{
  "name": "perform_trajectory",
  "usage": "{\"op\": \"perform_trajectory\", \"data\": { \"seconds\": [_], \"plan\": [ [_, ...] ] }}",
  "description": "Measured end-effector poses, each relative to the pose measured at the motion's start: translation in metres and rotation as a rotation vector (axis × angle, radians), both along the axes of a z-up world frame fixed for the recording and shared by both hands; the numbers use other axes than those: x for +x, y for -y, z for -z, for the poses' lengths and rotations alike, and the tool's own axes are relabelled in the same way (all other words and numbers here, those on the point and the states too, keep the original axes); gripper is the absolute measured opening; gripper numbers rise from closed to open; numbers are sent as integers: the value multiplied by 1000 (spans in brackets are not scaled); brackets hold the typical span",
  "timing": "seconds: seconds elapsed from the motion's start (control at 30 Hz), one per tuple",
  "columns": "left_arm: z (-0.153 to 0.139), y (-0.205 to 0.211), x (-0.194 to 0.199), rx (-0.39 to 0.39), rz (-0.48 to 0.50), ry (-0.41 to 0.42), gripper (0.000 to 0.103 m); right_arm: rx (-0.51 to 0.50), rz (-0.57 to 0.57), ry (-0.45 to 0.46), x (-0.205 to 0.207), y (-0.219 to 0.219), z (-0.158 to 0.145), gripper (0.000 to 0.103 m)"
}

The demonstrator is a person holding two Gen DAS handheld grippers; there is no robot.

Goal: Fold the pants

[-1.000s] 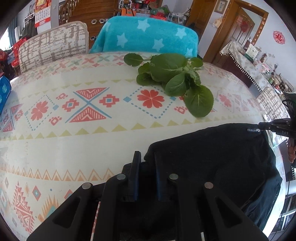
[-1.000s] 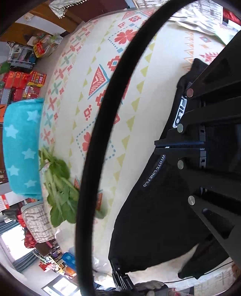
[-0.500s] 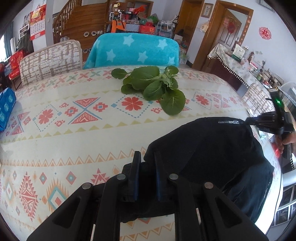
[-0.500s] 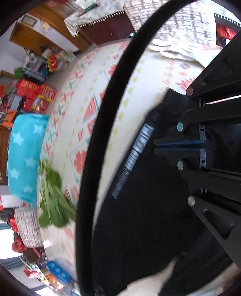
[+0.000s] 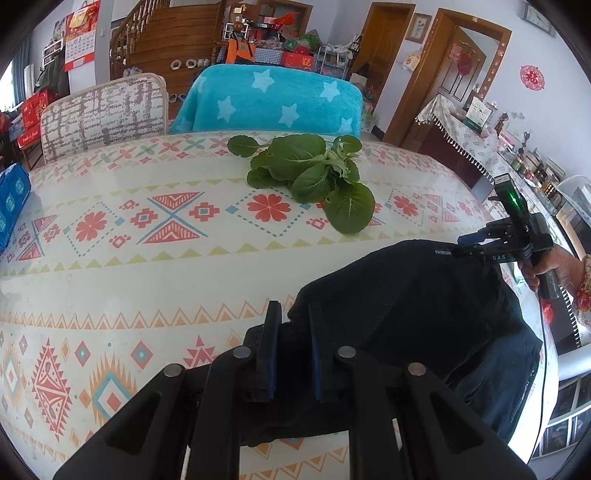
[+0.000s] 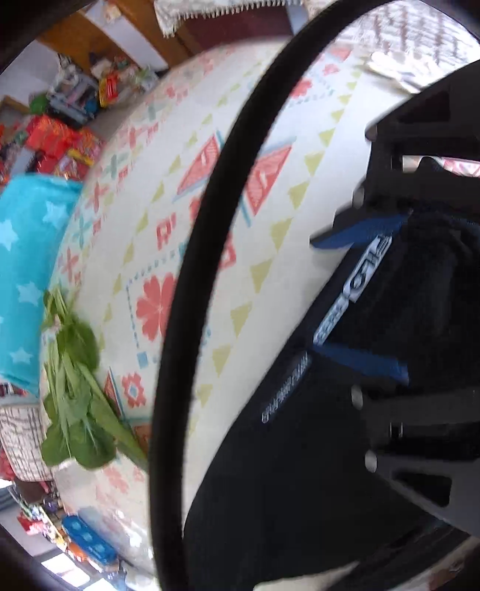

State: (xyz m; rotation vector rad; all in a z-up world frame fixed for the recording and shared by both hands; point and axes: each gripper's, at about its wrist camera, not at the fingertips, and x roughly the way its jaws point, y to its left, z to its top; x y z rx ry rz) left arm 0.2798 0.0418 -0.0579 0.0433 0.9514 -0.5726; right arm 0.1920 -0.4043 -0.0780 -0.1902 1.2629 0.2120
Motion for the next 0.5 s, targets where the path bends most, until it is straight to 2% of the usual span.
{"op": "perform_trajectory", "data": {
  "seconds": [0.03,0.07,0.1,0.13,0.3,0.4,0.43,0.47,0.5],
  "plan": [
    [1,0,1,0,-2,-2,14,-7,-16,-7,0,-3,1,39],
    [2,-1,2,-2,-6,-4,14,-5,-22,-15,-2,-3,0,34],
    [3,-2,3,-4,-13,-8,14,0,-10,-31,-3,0,0,16],
    [3,-3,4,-5,-17,-10,13,9,1,-40,-5,2,0,13],
    [-7,-4,-6,4,-25,15,14,30,35,14,-26,5,-18,8],
    [-21,-5,-18,6,-29,43,14,-51,65,109,-37,4,-33,10],
    [-26,-5,-23,2,-28,56,14,-62,54,110,-39,4,-34,11],
    [-31,-6,-27,0,-27,69,14,-66,40,94,-39,3,-34,23],
    [-36,-6,-31,0,-26,81,14,-80,15,71,-36,1,-30,62]
  ]
}}
